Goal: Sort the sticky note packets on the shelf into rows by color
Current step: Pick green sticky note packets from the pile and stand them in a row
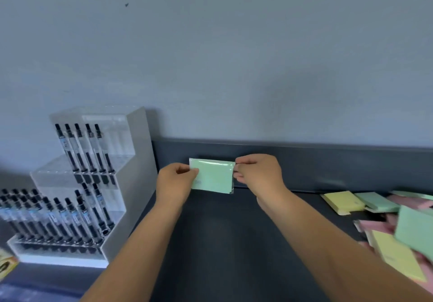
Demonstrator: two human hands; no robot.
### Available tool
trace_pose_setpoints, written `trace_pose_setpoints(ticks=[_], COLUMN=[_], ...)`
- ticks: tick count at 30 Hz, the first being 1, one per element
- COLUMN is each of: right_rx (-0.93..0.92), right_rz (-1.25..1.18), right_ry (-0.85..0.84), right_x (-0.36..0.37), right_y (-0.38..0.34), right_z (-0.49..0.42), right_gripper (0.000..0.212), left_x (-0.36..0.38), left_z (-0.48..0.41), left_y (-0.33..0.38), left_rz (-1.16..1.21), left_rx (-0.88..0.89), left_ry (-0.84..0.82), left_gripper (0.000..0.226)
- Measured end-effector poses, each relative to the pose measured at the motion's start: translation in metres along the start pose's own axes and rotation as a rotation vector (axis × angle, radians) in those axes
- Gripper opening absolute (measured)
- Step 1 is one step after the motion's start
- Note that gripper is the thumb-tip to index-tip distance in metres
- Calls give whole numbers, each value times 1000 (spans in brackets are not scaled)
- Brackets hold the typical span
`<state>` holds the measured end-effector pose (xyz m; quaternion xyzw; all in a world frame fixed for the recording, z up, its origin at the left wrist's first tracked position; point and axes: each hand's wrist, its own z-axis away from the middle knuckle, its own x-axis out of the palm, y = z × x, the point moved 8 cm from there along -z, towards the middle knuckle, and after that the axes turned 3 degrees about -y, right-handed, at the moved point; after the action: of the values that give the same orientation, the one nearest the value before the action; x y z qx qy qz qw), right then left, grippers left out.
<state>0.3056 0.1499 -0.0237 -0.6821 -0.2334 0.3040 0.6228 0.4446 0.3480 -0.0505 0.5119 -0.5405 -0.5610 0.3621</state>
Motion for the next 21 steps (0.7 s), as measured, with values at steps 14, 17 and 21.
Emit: trace_pose_setpoints(ticks=[14, 17, 21], right_rx=[58, 61, 75], right_rz=[168, 154, 140], right_ry=[37, 27, 23], right_x=[39, 36, 30], right_y=[29, 36, 36], right_z=[-17, -26, -26], right_gripper=[17, 32, 29], left_x=[13, 19, 22], left_z=[-41, -41, -45], left_y=[-39, -39, -40], left_rz=[-7, -38, -58], left_rx=[-111, -100, -87], left_ry=[-43, -46, -35], left_gripper=[7, 9, 9])
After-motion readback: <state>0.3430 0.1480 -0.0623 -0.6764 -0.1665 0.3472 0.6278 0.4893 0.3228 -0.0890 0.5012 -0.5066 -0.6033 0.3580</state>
